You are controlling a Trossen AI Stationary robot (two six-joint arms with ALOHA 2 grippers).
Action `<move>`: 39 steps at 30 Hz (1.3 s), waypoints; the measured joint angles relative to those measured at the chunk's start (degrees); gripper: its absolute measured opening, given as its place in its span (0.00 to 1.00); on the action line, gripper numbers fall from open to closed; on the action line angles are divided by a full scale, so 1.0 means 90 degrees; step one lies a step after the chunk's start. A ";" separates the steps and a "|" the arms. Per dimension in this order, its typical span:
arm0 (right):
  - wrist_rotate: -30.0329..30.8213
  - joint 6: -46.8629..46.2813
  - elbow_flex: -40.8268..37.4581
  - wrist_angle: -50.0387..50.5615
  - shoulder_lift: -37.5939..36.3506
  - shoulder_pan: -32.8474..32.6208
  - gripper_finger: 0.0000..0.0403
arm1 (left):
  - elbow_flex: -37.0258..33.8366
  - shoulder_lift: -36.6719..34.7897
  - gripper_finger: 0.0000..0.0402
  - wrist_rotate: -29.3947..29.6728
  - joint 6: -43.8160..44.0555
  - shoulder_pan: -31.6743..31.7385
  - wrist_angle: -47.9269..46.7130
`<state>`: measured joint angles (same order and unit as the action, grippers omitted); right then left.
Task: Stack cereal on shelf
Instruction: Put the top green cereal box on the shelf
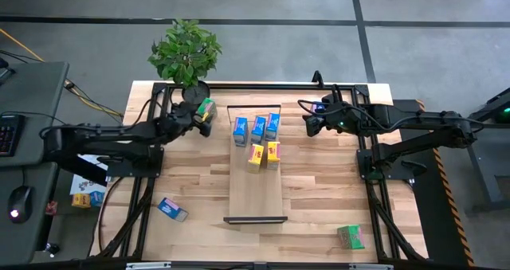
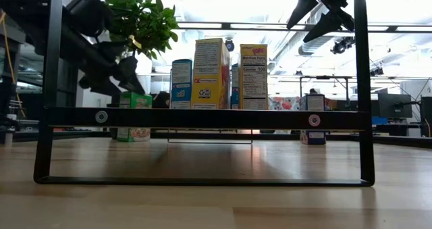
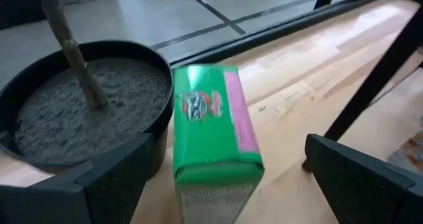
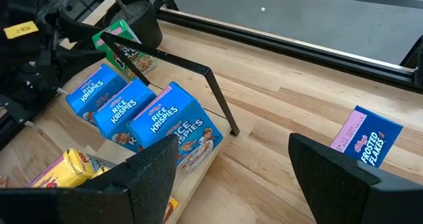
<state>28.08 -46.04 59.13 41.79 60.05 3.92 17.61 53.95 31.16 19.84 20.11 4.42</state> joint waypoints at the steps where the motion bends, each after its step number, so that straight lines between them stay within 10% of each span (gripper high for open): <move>1: 0.0002 0.0000 0.0000 0.0001 0.0000 0.0000 0.69 | 0.0000 0.0076 0.96 -0.0002 0.0000 0.0026 0.0125; 9: 0.0003 0.0001 0.0000 0.0001 0.0000 0.0000 0.69 | 0.0000 0.0519 0.94 -0.0019 0.0008 0.0115 0.0314; 22: 0.0017 0.0000 0.0000 0.0001 0.0000 0.0000 0.69 | 0.0011 0.0283 0.63 -0.0229 0.0113 0.0113 0.0332; 39: 0.0041 0.0002 0.0000 0.0001 0.0000 0.0000 0.69 | 0.1054 -0.1082 0.59 -0.0782 0.0114 -0.0040 -0.2370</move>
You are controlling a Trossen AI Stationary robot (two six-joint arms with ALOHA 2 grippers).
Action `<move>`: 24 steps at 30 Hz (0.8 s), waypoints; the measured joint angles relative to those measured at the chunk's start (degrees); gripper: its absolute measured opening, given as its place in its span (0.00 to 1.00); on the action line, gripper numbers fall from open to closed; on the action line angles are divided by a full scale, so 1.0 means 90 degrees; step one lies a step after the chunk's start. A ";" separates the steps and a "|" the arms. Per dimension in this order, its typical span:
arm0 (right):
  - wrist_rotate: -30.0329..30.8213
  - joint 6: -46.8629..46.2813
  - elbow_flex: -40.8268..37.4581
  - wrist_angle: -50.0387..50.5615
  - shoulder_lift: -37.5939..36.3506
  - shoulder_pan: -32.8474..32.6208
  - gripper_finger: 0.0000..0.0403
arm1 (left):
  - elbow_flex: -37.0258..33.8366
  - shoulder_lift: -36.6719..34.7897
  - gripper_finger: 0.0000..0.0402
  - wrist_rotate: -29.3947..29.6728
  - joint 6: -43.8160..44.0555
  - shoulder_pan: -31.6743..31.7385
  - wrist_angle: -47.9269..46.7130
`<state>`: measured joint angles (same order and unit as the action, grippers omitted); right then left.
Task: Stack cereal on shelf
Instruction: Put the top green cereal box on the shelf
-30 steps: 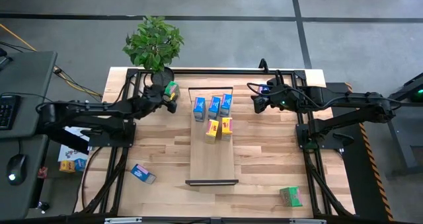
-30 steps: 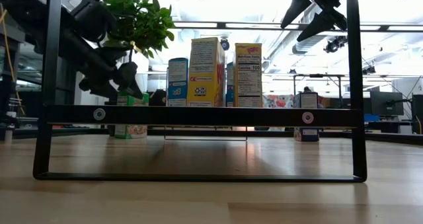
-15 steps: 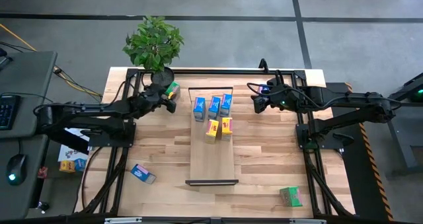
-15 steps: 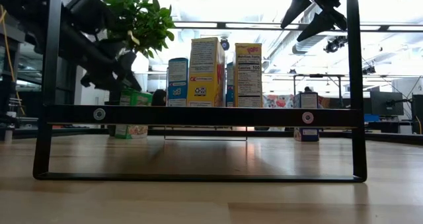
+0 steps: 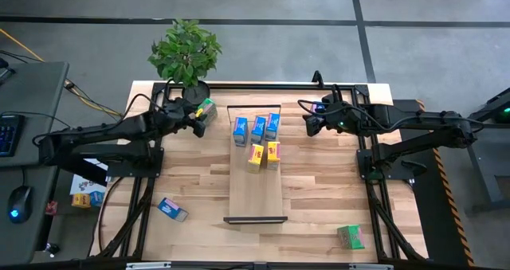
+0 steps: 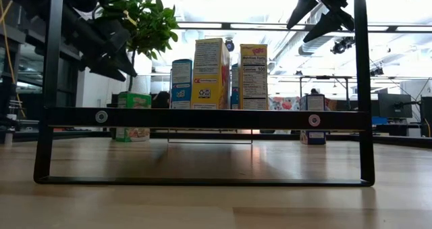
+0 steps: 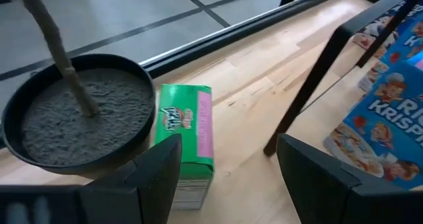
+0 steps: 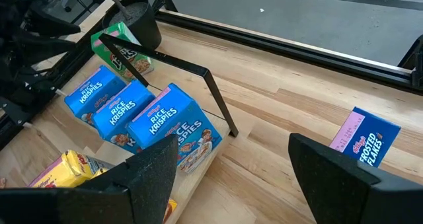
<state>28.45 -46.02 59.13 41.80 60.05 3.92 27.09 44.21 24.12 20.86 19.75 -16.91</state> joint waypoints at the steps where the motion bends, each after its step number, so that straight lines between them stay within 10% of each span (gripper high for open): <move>1: 0.0000 0.0000 0.0000 0.0000 0.0000 0.0000 0.69 | -0.0001 0.0000 0.59 -0.0056 0.0067 0.0000 0.0004; 24: -0.0223 -0.0051 0.0000 -0.0002 0.0000 -0.0002 0.69 | -0.0002 0.0590 0.86 -0.0909 -0.0325 0.1002 0.0153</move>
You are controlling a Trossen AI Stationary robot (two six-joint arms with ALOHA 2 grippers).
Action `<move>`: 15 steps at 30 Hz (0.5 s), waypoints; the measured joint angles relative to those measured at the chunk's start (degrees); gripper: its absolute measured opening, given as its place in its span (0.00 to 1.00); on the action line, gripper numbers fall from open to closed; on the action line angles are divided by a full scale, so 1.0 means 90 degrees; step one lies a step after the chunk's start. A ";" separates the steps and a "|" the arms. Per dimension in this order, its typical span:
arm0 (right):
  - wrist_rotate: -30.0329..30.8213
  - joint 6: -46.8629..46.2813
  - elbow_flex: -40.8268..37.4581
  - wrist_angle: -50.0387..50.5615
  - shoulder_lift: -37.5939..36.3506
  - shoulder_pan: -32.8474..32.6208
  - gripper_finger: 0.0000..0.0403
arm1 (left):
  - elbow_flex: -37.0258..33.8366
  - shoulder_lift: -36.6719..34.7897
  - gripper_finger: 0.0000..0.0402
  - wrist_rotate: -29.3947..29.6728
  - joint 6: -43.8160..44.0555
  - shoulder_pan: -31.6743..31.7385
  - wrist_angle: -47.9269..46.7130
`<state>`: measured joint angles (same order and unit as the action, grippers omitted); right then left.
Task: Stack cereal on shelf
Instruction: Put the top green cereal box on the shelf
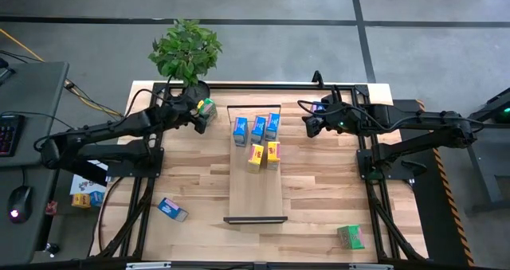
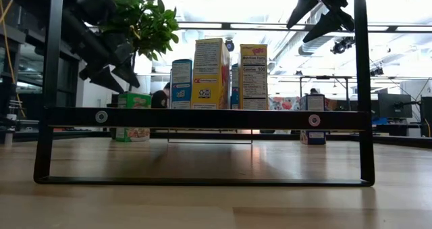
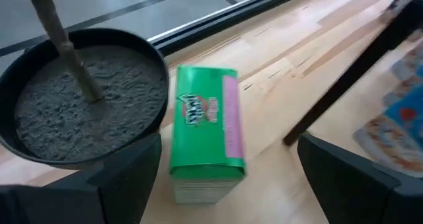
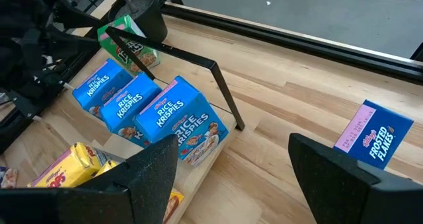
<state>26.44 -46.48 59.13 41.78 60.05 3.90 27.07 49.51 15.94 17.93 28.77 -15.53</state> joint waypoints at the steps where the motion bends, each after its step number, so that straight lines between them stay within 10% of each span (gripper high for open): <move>1: 0.0002 0.0000 0.0000 0.0000 0.0000 0.0000 0.69 | 0.0000 0.0066 0.86 0.0000 -0.0007 0.0041 0.0004; 15: 0.0000 -0.0131 0.0000 0.0000 0.0000 0.0000 0.69 | 0.0000 0.1088 0.86 -0.0418 -0.0075 0.0179 0.0434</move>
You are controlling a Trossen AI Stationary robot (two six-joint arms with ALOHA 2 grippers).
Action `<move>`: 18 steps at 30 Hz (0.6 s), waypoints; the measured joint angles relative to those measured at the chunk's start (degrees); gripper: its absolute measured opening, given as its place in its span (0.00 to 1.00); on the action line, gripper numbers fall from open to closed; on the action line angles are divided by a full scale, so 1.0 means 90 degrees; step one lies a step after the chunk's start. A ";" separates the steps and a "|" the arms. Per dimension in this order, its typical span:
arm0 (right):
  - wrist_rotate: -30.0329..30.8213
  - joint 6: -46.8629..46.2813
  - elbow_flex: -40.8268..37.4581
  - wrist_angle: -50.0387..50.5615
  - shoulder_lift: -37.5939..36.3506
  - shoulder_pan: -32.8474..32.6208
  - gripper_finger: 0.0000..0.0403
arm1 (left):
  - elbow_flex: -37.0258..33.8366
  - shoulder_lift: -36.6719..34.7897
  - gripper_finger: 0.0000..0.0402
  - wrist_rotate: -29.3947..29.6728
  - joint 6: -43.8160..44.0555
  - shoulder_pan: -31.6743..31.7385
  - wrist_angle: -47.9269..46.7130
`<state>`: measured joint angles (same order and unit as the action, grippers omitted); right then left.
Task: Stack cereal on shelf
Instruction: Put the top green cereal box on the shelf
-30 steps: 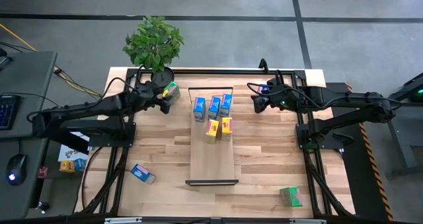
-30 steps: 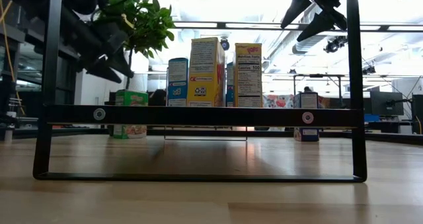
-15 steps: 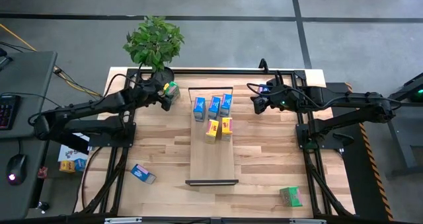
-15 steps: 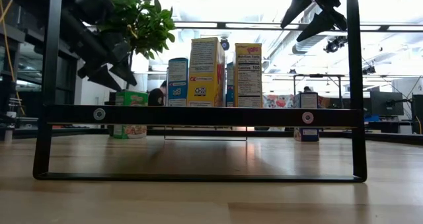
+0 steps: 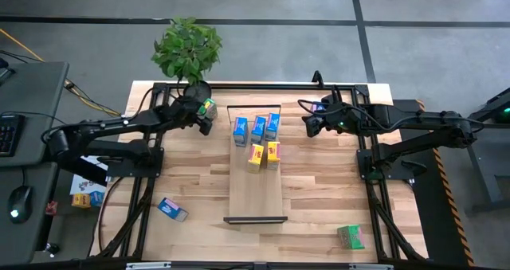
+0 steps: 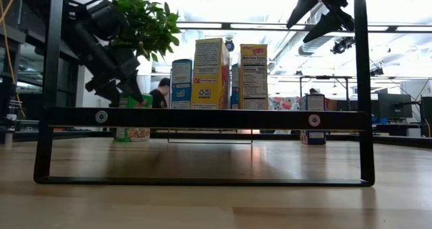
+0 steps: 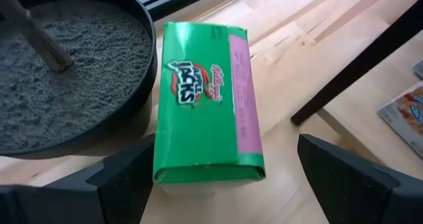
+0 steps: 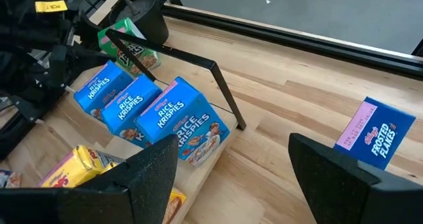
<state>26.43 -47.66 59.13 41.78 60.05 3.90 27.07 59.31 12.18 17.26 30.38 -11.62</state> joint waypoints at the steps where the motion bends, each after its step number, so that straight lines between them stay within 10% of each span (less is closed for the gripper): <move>1: -0.0002 -0.0008 0.0000 0.0000 0.0000 0.0001 0.69 | 0.0000 -0.0003 0.85 0.0030 0.0001 -0.0001 0.0021; 18: -0.0037 -0.0036 0.0000 0.0000 0.0000 -0.0032 0.69 | 0.0000 -0.0350 0.35 -0.0059 0.0006 -0.0004 0.0004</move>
<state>26.10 -47.99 59.13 41.78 60.05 3.62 27.07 56.16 11.65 17.31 30.35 -11.59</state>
